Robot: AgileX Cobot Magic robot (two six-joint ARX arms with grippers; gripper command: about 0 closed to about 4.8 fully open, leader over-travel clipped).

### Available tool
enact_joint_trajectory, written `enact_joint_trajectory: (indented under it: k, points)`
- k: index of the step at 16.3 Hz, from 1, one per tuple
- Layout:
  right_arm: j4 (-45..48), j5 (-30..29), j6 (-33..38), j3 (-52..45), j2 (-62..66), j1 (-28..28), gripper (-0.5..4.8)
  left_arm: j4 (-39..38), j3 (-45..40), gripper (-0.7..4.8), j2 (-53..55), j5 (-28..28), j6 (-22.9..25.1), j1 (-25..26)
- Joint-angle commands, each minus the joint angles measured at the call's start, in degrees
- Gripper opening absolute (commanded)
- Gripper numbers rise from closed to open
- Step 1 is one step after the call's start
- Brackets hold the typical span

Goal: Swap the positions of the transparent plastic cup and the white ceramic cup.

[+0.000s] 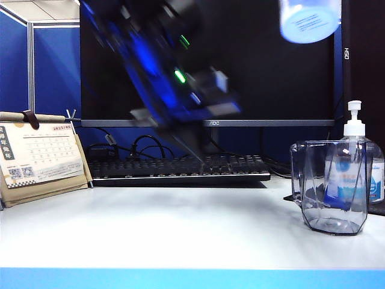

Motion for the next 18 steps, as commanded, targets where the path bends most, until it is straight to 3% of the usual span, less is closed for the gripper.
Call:
enact_joint_trajectory:
  k: [1, 6, 8, 12, 15, 18]
  points:
    - [6.5, -7.0, 1.7, 0.7, 3.3, 0.2, -0.06, -8.3, 0.0, -0.06, -6.3, -7.8, -0.3, 2.0]
    - [10.1, -11.9, 3.1, 0.7, 9.0, 2.0, -0.06, -12.7, -0.1, -0.06, -19.4, -14.8, -0.4, 4.3]
    - [11.0, -15.4, 3.7, 0.7, 11.9, 3.1, -0.06, -14.7, -0.7, -0.06, -29.9, -19.3, -0.3, 4.2]
    - [15.6, -17.8, 3.7, 0.7, 16.8, 8.9, -0.06, -15.8, -9.4, -0.06, -47.3, -19.3, -2.7, 4.2]
    - [18.1, -17.9, 3.7, 1.8, 21.5, 13.3, -0.06, -20.7, -15.3, -0.06, -59.3, -19.3, -3.8, 4.2]
    - [18.2, -22.5, 3.7, 7.4, 28.2, 15.6, -0.06, -25.3, -18.2, -0.06, -68.0, -19.1, -7.4, 4.2]
